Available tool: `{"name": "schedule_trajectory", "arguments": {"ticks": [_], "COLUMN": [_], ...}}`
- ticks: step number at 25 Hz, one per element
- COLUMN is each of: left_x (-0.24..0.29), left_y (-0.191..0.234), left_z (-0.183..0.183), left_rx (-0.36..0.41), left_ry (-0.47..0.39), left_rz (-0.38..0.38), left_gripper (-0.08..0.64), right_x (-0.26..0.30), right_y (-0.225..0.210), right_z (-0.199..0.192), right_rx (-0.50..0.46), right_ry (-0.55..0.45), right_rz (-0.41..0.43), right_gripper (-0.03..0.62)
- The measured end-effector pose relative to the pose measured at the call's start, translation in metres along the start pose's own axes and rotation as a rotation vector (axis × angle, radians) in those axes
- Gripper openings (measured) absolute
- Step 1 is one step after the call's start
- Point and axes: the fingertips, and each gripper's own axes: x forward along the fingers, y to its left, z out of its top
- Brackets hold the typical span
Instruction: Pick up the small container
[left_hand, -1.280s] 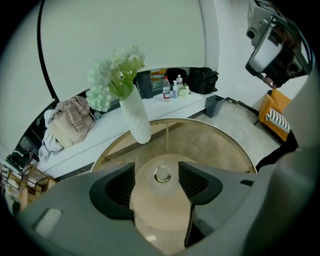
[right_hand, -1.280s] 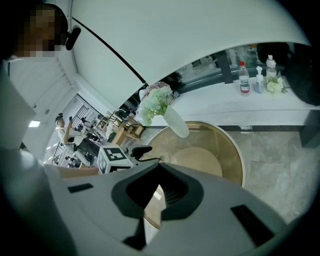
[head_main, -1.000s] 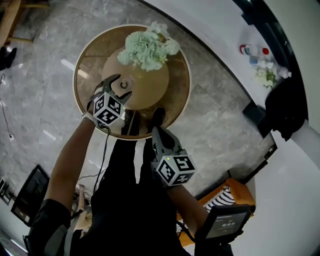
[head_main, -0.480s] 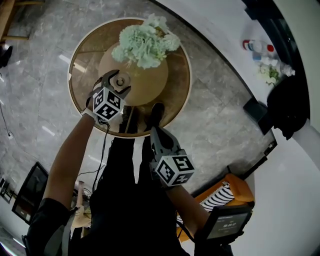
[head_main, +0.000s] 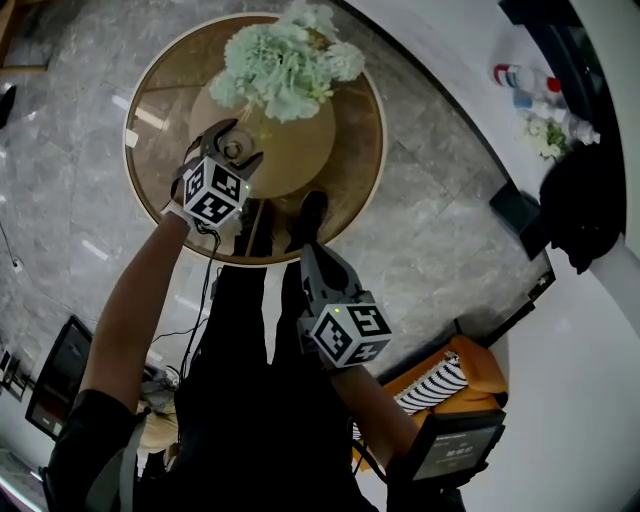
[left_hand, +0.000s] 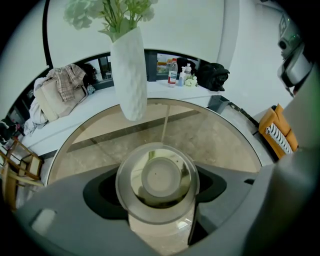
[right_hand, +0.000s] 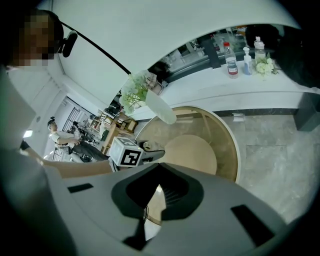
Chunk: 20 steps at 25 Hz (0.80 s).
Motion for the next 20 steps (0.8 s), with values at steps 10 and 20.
{"name": "schedule_trajectory", "arguments": {"ticks": [10,20], "left_x": [0.004,-0.022], "left_y": [0.001,-0.013], "left_z": [-0.001,-0.001], "left_rx": [-0.006,-0.179], "left_ry": [0.006,-0.002], "left_rz": [0.014,0.005], "left_gripper": [0.339,0.339], "right_x": [-0.003,-0.015], "right_y": [-0.001,-0.002], "right_z": [-0.009,0.01], "right_rx": [0.004,-0.026], "right_ry": [0.008,-0.053], "right_rz": [0.0,-0.022], "right_gripper": [0.006,0.006]}}
